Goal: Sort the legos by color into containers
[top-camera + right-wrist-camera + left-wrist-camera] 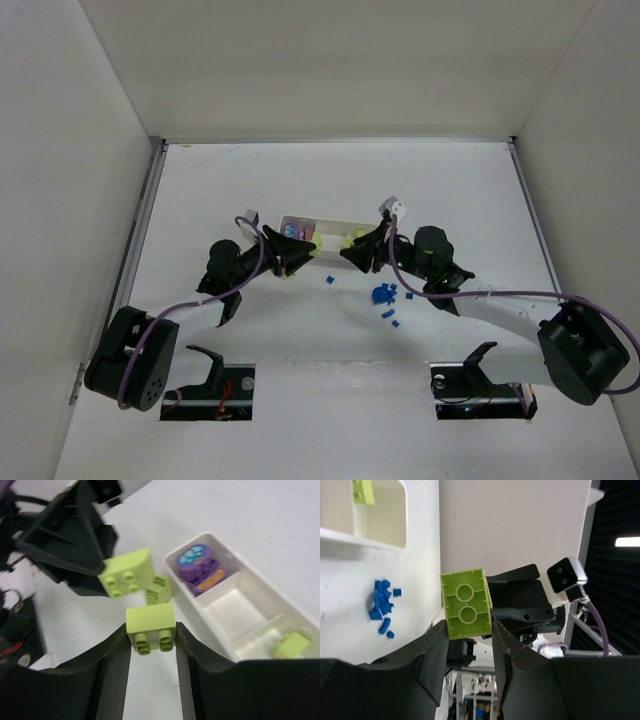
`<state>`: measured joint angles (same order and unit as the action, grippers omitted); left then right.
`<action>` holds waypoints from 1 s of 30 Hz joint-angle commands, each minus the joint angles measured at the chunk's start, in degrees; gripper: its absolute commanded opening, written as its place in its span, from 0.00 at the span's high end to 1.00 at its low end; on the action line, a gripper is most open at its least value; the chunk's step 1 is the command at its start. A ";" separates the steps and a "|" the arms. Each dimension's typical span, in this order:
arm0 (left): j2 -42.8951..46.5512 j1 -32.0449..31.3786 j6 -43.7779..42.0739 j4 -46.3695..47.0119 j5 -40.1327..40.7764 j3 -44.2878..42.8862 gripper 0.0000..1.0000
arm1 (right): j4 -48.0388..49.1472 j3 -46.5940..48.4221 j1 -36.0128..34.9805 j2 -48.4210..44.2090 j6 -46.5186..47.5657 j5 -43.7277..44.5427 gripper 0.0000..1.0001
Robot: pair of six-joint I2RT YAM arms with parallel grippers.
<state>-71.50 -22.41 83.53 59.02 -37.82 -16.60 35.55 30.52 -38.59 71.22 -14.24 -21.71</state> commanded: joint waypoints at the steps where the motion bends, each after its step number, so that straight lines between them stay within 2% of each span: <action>1: 2.33 3.12 -1.79 3.12 -0.50 1.74 0.87 | 2.42 0.06 1.72 -0.82 -1.05 3.25 0.68; 4: 2.25 3.30 -2.23 2.94 -0.50 2.01 0.87 | 2.86 0.15 2.16 0.14 -1.05 6.32 0.66; 12: 1.46 -0.74 -5.21 1.54 2.66 0.17 0.86 | -1.62 3.93 4.62 6.29 -1.05 21.35 0.64; 19: -0.91 -4.78 -9.34 -0.92 6.88 -2.82 0.86 | -6.37 8.06 5.15 12.71 -1.67 25.93 0.57; 23: -2.14 -6.45 -11.98 -3.12 8.99 -4.93 0.86 | -5.76 7.36 4.97 11.14 -1.67 27.33 0.37; 30: -5.22 -9.00 -17.25 -7.86 12.86 -10.11 0.86 | -5.67 4.37 6.55 3.85 -2.89 31.73 0.34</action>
<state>-75.85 -30.39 70.63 51.72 -27.44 -22.98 27.99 35.57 -33.06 78.74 -15.90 6.33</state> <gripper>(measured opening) 0.337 0.655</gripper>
